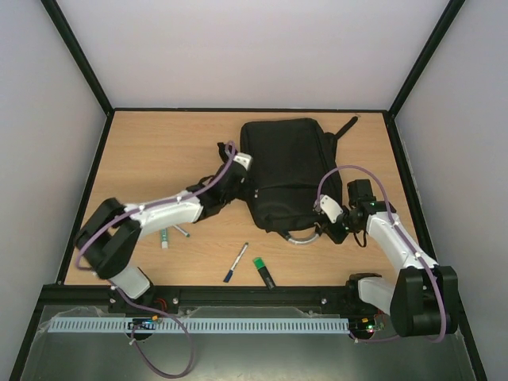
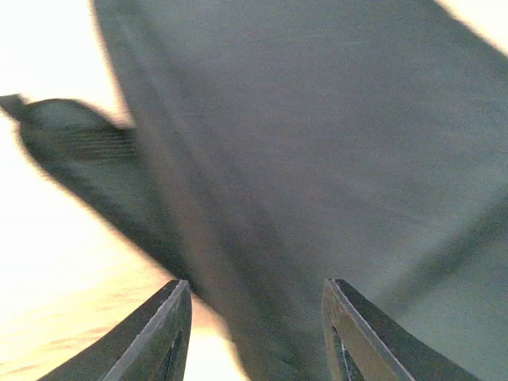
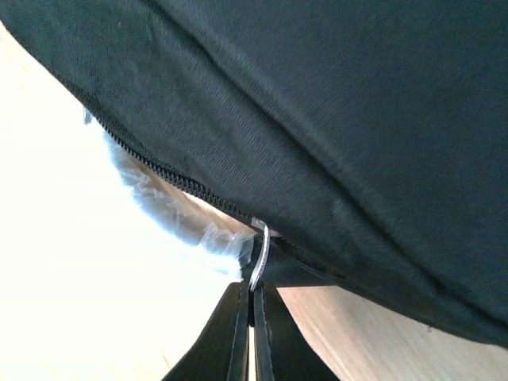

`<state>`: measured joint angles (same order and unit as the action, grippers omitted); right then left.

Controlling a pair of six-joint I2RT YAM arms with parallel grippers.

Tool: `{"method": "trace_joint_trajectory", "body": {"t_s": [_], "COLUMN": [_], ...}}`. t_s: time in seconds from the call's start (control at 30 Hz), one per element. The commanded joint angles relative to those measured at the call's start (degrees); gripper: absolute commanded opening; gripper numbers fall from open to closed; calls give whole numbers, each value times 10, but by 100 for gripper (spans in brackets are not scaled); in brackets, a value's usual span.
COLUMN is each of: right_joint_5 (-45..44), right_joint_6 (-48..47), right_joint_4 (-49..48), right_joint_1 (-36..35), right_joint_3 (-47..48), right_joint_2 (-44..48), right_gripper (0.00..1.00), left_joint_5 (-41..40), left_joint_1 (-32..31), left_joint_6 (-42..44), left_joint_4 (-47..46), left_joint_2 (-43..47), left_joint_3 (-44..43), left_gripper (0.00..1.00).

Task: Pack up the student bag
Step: Zip the student bag at the center of the board.

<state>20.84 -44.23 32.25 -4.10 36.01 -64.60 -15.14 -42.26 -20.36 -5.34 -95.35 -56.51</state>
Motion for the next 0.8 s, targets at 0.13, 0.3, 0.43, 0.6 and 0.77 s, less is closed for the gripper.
{"method": "trace_joint_trajectory", "body": {"t_s": [0.13,0.3,0.43,0.6,0.77], "right_joint_5": [11,21,20,19,22], "right_joint_6": [10,14,17,19,20], "right_joint_4": [16,14,10,7,7], "right_joint_1": [1,2,3,7,10], "right_joint_3": [-38,-36,-40,-43,-43], "right_joint_2": [-24,-32,-28,-19,-18], "right_gripper": [1,1,1,1,1], "left_joint_5": [177,229,220,176,155], "left_joint_1": [-138,-158,-163,-168,-177], "left_joint_6": [196,214,225,246,279], "left_joint_4": [9,21,31,23,7], "left_joint_2": [59,13,-26,-46,-60], "left_joint_3": [32,5,-27,-41,-36], "left_gripper": [51,58,64,63,61]}}
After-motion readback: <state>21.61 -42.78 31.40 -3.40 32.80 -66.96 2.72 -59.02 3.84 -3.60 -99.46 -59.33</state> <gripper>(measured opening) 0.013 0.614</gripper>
